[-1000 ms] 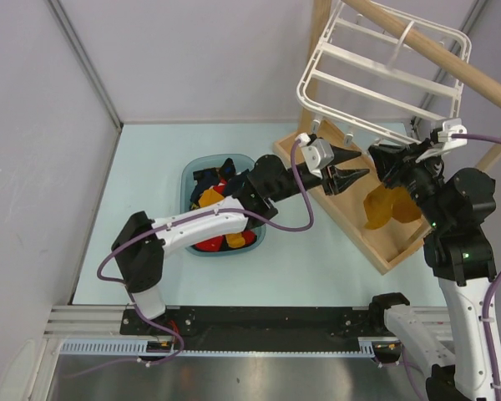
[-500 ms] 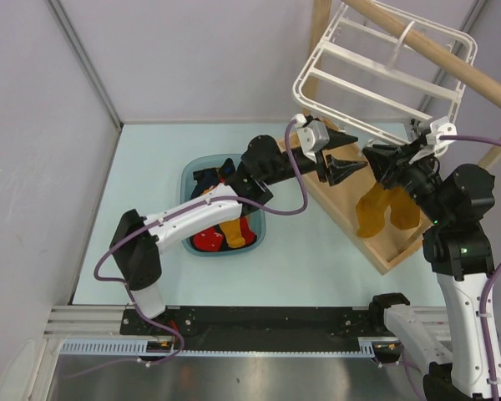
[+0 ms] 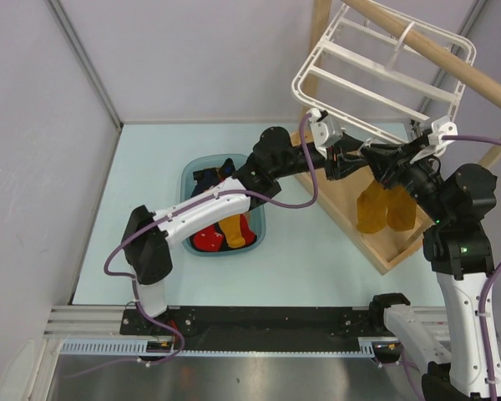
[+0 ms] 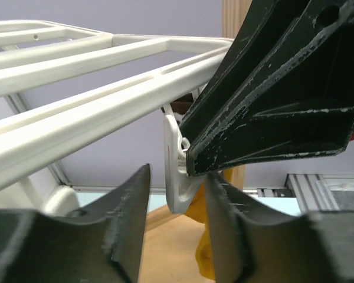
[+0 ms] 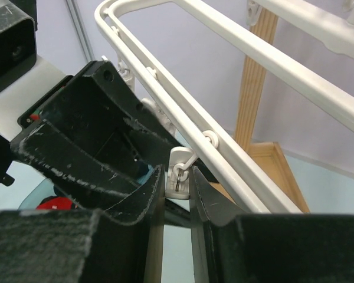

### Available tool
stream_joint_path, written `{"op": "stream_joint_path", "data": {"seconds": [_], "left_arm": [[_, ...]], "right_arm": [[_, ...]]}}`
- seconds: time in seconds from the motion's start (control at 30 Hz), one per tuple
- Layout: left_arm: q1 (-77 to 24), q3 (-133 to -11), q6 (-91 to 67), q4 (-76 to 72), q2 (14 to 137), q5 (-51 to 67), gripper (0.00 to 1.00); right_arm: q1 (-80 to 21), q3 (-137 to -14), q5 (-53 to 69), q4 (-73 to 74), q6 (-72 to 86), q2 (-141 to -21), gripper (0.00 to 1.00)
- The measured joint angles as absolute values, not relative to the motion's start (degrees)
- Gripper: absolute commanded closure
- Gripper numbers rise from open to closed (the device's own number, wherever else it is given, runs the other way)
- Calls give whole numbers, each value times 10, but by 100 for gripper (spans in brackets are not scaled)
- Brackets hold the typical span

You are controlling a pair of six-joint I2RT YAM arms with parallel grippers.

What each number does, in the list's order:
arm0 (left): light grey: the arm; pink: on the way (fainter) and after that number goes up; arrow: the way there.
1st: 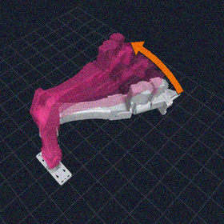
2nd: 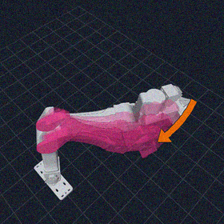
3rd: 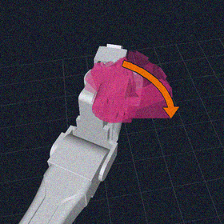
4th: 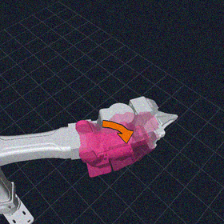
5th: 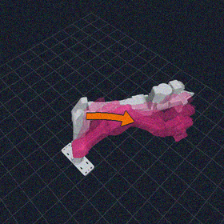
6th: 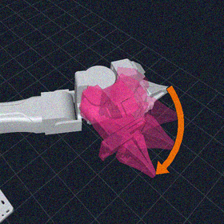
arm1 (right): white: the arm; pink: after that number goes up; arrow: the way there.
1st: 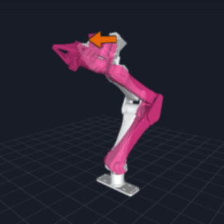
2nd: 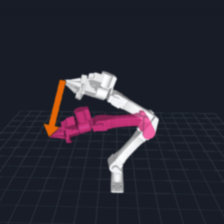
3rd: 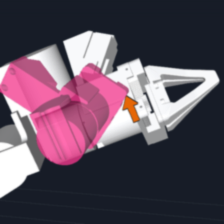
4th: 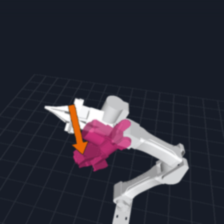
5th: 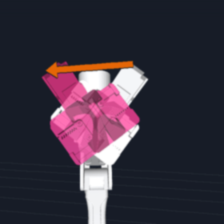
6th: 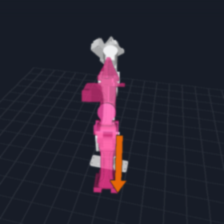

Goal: Clip the socks to the hanger
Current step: Open the clamp at the hanger.

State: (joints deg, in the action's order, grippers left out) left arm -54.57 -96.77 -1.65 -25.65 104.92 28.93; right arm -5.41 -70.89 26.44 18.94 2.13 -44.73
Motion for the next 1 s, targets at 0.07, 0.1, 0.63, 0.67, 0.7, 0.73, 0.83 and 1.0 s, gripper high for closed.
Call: {"op": "stream_joint_path", "data": {"seconds": [0.07,0.1,0.63,0.67,0.7,0.73,0.83,1.0], "left_arm": [[-546,-969,-15,-252,1050,289,72],[-546,-970,-16,-250,1050,290,75],[-566,-963,-12,-234,1049,167,100],[-570,-962,-11,-232,1049,156,100],[-576,-960,-10,-229,1049,140,100],[-582,-959,-10,-227,1049,124,100],[-600,-952,-10,-224,1048,73,100],[-624,-943,7,-219,1047,-17,100]], "right_arm": [[-54,-709,265,190,27,-448,74],[-54,-709,264,189,32,-449,71],[-55,-709,130,217,218,-401,32],[-55,-709,123,217,228,-400,32],[-55,-709,115,218,238,-399,32],[-55,-709,109,220,248,-400,33],[-55,-709,95,228,278,-406,35],[-57,-709,68,242,319,-416,38]]}}
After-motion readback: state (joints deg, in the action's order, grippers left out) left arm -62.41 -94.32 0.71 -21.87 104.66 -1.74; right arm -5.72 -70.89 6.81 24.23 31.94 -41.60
